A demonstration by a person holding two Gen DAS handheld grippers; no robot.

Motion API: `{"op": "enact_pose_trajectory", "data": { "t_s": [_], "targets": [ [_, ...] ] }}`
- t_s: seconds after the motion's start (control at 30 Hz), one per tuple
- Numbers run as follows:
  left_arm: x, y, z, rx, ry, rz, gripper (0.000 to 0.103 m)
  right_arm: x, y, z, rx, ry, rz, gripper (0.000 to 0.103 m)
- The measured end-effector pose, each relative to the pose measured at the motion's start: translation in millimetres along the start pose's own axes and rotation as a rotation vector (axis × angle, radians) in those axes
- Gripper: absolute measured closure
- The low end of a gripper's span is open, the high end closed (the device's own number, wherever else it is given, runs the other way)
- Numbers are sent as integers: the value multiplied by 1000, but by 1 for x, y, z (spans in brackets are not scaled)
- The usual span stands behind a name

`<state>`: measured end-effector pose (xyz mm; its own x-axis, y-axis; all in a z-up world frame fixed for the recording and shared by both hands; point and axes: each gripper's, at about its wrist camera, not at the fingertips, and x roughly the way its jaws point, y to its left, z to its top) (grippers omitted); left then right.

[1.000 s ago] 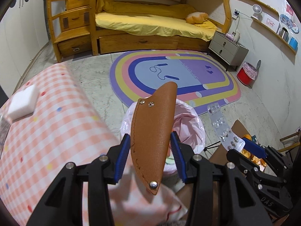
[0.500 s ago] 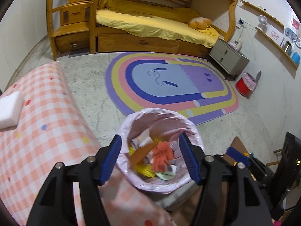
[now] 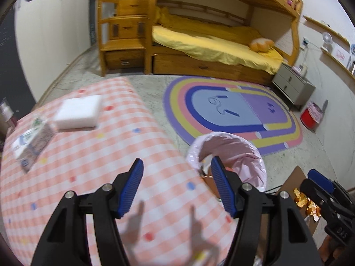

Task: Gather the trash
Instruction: 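Move both tools back over the table toward the white sponge, then grasp the white sponge with the right gripper and lift it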

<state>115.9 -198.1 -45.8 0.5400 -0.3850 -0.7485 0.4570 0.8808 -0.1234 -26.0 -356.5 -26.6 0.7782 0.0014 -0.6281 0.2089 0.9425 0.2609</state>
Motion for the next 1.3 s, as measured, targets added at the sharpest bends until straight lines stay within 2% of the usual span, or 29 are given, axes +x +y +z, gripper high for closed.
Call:
{"op": "enact_pose_trajectory", "data": {
  "t_s": [0.23,0.4,0.67,0.77,0.9,1.1,1.3],
  "targets": [
    [-43,64,-16,-108,-39,88,41,-2,64,-4,-124,25,69,44],
    [-62,120,-29,-202,-50,147,38,12,107,-9,-207,71,103,45],
    [-80,193,-47,-290,-63,257,34,46,169,-5,-316,95,137,44],
    [-77,222,-47,-329,-55,287,32,68,186,-2,-347,107,141,44],
    [-59,243,-43,-360,-33,284,32,104,199,5,-364,138,136,44],
    [-22,262,-31,-370,-2,268,32,156,205,18,-381,171,121,44],
    [0,280,-7,-371,-20,287,31,203,212,35,-398,168,124,44]
  ]
}}
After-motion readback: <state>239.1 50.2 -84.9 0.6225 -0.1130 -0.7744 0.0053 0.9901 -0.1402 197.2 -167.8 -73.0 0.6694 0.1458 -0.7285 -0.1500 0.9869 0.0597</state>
